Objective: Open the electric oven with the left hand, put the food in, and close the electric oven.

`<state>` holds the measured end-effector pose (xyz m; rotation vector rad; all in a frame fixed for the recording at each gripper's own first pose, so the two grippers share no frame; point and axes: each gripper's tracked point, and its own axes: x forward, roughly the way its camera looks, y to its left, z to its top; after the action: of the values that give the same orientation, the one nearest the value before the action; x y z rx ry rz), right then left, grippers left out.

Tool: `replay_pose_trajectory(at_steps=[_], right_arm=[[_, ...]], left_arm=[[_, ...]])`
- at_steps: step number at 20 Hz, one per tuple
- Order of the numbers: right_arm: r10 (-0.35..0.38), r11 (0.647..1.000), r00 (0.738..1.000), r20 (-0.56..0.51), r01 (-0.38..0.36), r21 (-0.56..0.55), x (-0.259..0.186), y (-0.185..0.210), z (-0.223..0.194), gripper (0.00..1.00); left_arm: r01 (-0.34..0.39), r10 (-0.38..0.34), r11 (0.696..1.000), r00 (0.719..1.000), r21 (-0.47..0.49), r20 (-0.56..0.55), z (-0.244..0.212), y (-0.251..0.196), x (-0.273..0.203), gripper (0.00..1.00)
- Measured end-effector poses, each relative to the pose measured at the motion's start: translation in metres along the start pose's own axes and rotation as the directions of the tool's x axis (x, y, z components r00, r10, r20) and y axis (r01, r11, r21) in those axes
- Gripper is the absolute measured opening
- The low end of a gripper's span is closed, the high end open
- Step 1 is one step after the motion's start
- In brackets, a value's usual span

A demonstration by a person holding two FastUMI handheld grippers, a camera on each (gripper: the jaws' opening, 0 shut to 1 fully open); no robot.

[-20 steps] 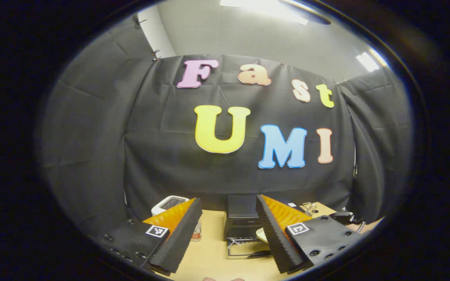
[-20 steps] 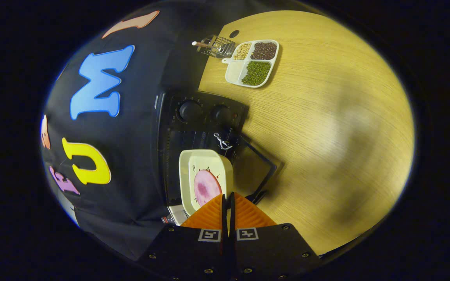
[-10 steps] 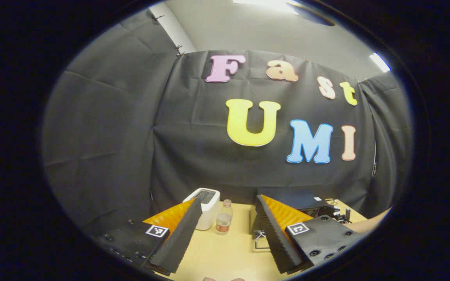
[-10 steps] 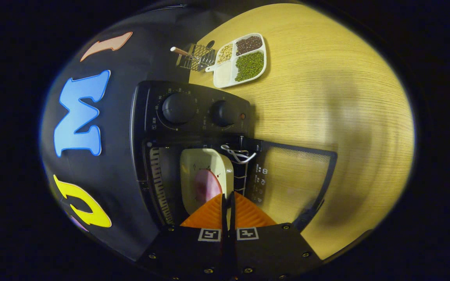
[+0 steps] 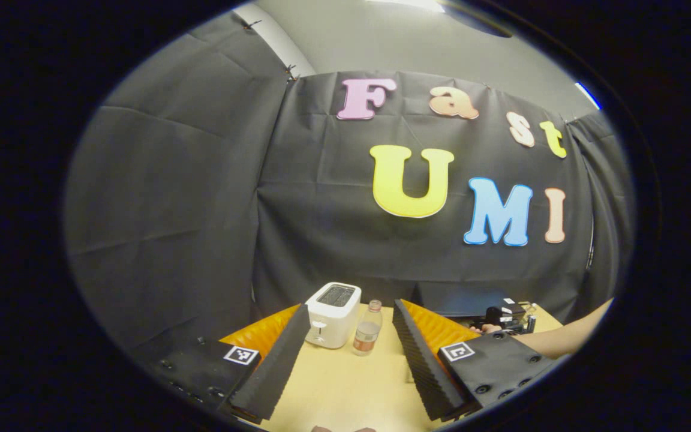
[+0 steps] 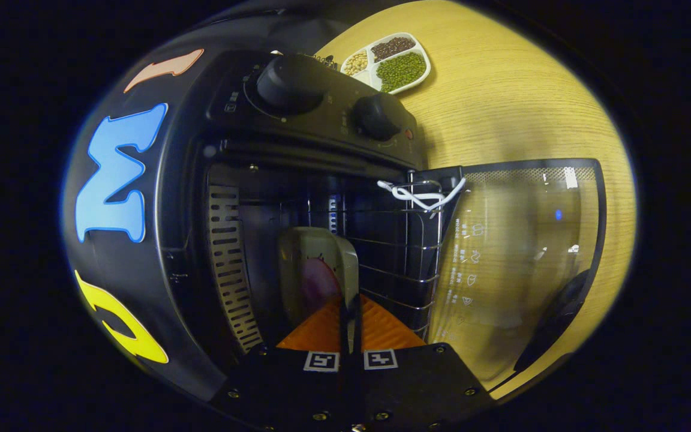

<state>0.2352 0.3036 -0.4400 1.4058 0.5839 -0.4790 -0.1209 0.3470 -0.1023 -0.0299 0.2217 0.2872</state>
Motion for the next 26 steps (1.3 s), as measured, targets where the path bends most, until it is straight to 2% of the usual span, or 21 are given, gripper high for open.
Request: replay_pose_trajectory(at_steps=[2, 5, 6, 7, 8, 10, 11, 12, 13, 16, 18, 19, 20, 23, 26], right_arm=[[0.002, 1.0, 1.0, 0.007, -0.002, -0.001, -0.001, 0.001, 0.002, 0.03], [0.062, 0.998, 0.997, -0.035, -0.06, 0.034, -0.011, 0.011, 0.001, 0.09], [0.06, 0.998, 0.997, -0.055, -0.059, 0.009, -0.017, 0.01, 0.0, 0.16], [0.047, 0.998, 0.996, -0.072, -0.049, -0.031, -0.027, 0.006, -0.001, 0.21], [0.037, 0.996, 0.996, -0.081, -0.043, -0.072, -0.035, 0.002, 0.0, 0.24], [0.027, 0.985, 0.994, -0.106, -0.044, -0.164, -0.055, -0.005, 0.005, 0.24], [0.024, 0.974, 0.993, -0.118, -0.05, -0.22, -0.066, -0.01, 0.009, 0.24], [0.019, 0.957, 0.992, -0.125, -0.054, -0.285, -0.077, -0.015, 0.017, 0.23], [0.012, 0.932, 0.993, -0.118, -0.054, -0.36, -0.09, -0.021, 0.029, 0.24], [0.018, 0.845, 0.995, -0.098, -0.067, -0.53, -0.119, -0.028, 0.07, 0.24], [0.001, 0.755, 0.995, -0.095, -0.063, -0.653, -0.136, -0.033, 0.094, 0.23], [0.015, 0.689, 0.996, -0.083, -0.071, -0.721, -0.146, -0.028, 0.107, 0.23], [0.043, 0.623, 0.996, -0.073, -0.084, -0.777, -0.159, -0.021, 0.118, 0.23], [0.174, 0.433, 0.982, -0.069, -0.139, -0.89, -0.207, 0.016, 0.142, 0.23], [0.355, 0.243, 0.932, -0.081, -0.175, -0.954, -0.269, 0.065, 0.159, 0.23]], left_arm=[[0.002, -0.002, 1.0, 1.0, 0.0, -0.006, -0.003, -0.005, 0.004, 0.99], [0.024, -0.024, 1.0, 1.0, -0.008, -0.002, 0.0, -0.021, 0.01, 0.99], [0.034, -0.034, 0.999, 0.999, -0.011, 0.002, 0.001, -0.028, 0.011, 0.99], [0.048, -0.048, 0.999, 0.999, -0.013, 0.004, 0.001, -0.038, 0.014, 0.94], [0.062, -0.062, 0.998, 0.998, -0.012, 0.004, 0.001, -0.047, 0.016, 0.99], [0.092, -0.092, 0.996, 0.996, -0.009, 0.011, 0.003, -0.067, 0.021, 0.99], [0.11, -0.11, 0.994, 0.994, -0.008, 0.013, 0.002, -0.079, 0.022, 0.99], [0.126, -0.126, 0.992, 0.992, -0.004, 0.017, 0.004, -0.089, 0.023, 0.94], [0.14, -0.14, 0.99, 0.99, 0.001, 0.02, 0.004, -0.1, 0.024, 0.99], [0.173, -0.174, 0.985, 0.984, 0.009, 0.025, 0.005, -0.129, 0.023, 0.99], [0.193, -0.193, 0.981, 0.981, 0.006, 0.022, 0.004, -0.149, 0.022, 0.99], [0.202, -0.202, 0.979, 0.979, 0.007, 0.021, 0.003, -0.158, 0.021, 0.94], [0.209, -0.209, 0.978, 0.978, 0.011, 0.02, 0.002, -0.167, 0.02, 0.99], [0.238, -0.238, 0.971, 0.971, 0.024, 0.007, -0.003, -0.196, 0.018, 0.99], [0.278, -0.278, 0.96, 0.961, 0.024, 0.011, 0.001, -0.229, 0.015, 0.99]])
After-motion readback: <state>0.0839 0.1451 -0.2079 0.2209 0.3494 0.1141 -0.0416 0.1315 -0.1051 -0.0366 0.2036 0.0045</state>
